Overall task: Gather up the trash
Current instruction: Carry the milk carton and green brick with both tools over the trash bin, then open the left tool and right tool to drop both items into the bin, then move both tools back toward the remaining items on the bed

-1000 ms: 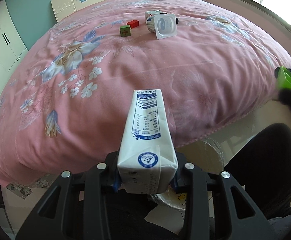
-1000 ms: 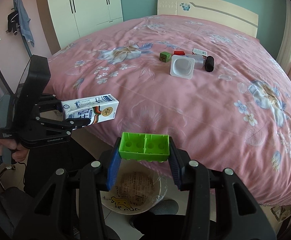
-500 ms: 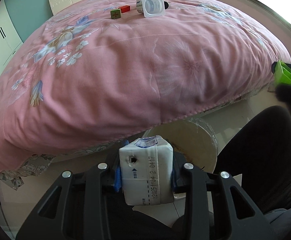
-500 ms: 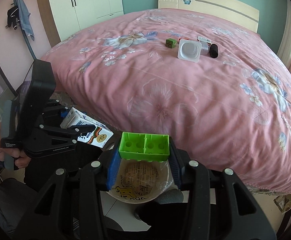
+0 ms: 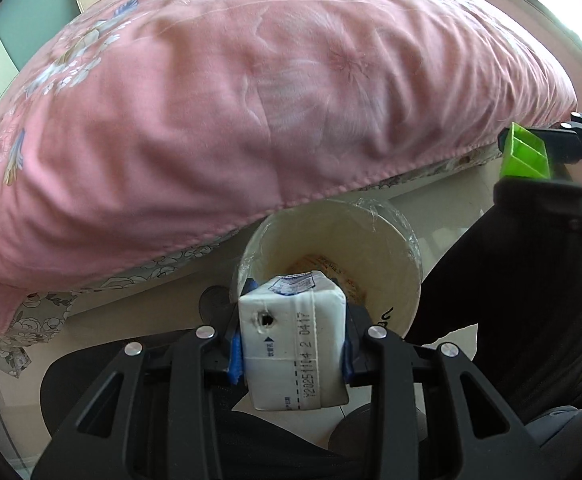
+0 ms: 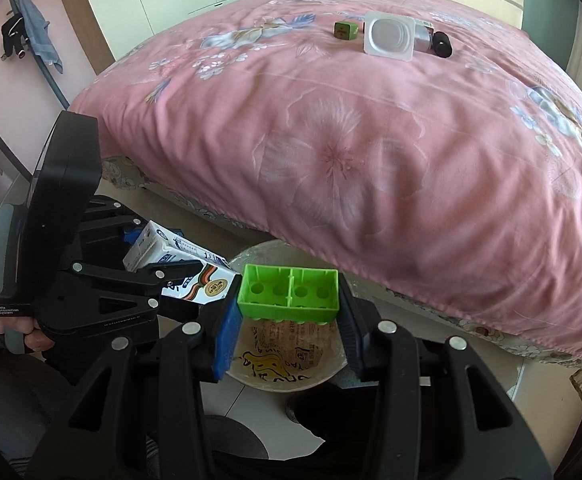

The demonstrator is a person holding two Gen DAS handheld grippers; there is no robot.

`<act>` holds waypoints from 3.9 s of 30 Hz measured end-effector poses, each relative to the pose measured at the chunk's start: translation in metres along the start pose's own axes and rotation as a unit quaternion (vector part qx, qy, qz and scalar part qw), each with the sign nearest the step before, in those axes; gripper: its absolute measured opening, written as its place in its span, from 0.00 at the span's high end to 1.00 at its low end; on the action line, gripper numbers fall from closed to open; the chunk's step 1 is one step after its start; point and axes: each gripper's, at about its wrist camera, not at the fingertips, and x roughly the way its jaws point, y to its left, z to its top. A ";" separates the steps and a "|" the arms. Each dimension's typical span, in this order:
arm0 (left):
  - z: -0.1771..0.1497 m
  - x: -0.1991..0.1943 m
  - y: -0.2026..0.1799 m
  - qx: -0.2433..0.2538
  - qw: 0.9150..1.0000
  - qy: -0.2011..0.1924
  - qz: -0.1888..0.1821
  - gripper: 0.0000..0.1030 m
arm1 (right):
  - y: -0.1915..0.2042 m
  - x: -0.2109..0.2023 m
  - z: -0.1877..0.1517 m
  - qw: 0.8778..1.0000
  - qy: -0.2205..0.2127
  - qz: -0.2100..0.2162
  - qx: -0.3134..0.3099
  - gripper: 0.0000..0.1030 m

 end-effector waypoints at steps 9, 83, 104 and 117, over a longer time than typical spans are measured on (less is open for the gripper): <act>-0.006 0.026 -0.013 0.009 0.999 0.031 -0.013 0.64 | 0.003 0.041 -0.007 0.999 0.040 0.018 -0.002 0.57; 0.034 -0.013 0.005 -0.029 0.997 -0.045 0.048 0.07 | -0.012 -0.020 0.021 0.999 -0.032 -0.027 -0.004 0.27; 0.097 -0.083 0.018 -0.049 0.982 -0.151 0.103 0.07 | -0.029 -0.086 0.073 0.989 -0.127 -0.068 -0.031 0.27; 0.150 -0.086 0.039 -0.037 0.979 -0.166 0.115 0.06 | -0.075 -0.081 0.103 0.987 -0.144 -0.059 0.024 0.24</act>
